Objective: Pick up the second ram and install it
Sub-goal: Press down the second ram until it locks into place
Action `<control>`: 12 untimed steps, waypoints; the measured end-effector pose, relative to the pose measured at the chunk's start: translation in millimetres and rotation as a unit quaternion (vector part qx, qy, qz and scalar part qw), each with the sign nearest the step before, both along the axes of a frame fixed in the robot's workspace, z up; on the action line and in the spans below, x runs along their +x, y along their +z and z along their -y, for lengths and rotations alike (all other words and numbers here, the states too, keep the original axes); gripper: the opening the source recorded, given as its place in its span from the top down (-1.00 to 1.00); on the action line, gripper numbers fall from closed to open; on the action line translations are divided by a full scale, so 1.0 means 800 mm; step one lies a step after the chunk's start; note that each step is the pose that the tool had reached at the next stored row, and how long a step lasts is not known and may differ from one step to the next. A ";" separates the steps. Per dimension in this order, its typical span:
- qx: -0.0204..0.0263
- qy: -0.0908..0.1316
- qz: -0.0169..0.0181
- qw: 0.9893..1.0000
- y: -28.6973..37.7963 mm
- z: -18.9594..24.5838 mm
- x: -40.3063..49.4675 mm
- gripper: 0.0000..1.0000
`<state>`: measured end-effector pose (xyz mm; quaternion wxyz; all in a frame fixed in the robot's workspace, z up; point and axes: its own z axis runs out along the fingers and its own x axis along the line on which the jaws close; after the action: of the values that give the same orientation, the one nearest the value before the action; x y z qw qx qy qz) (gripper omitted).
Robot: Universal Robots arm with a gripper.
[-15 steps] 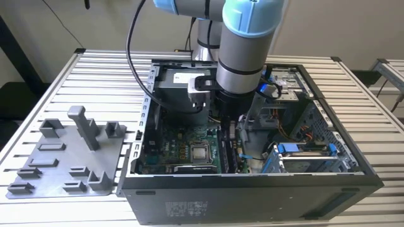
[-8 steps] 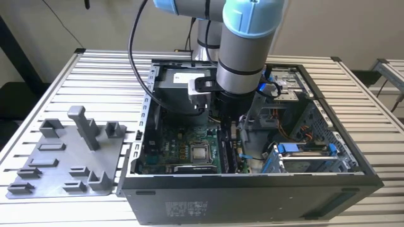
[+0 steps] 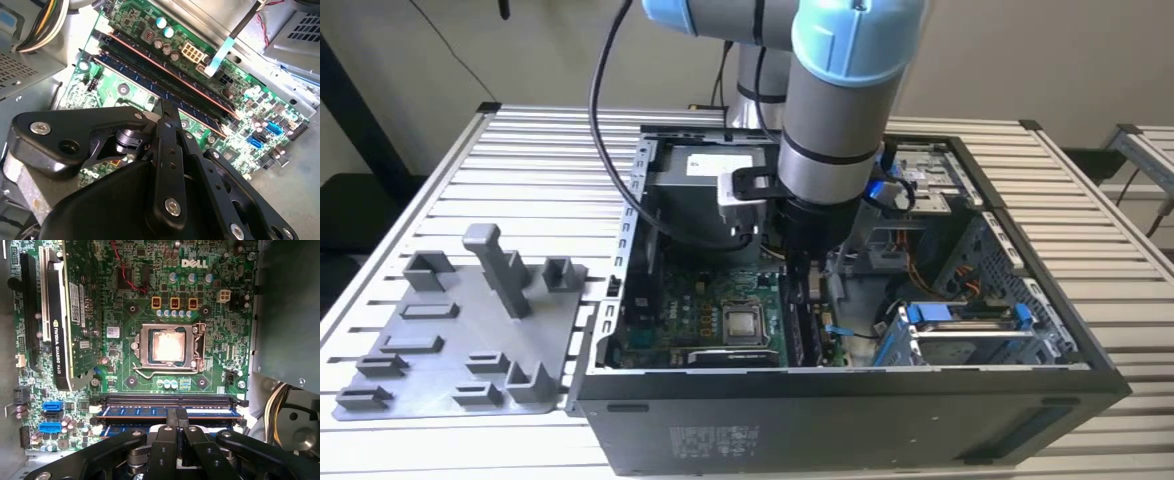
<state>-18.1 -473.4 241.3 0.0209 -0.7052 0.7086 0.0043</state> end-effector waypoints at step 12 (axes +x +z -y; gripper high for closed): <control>-0.011 -0.010 -0.003 1.000 -0.0014 0.0033 0.006 0.79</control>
<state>-13.6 -476.1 240.2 0.0112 -0.6983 0.7157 -0.0012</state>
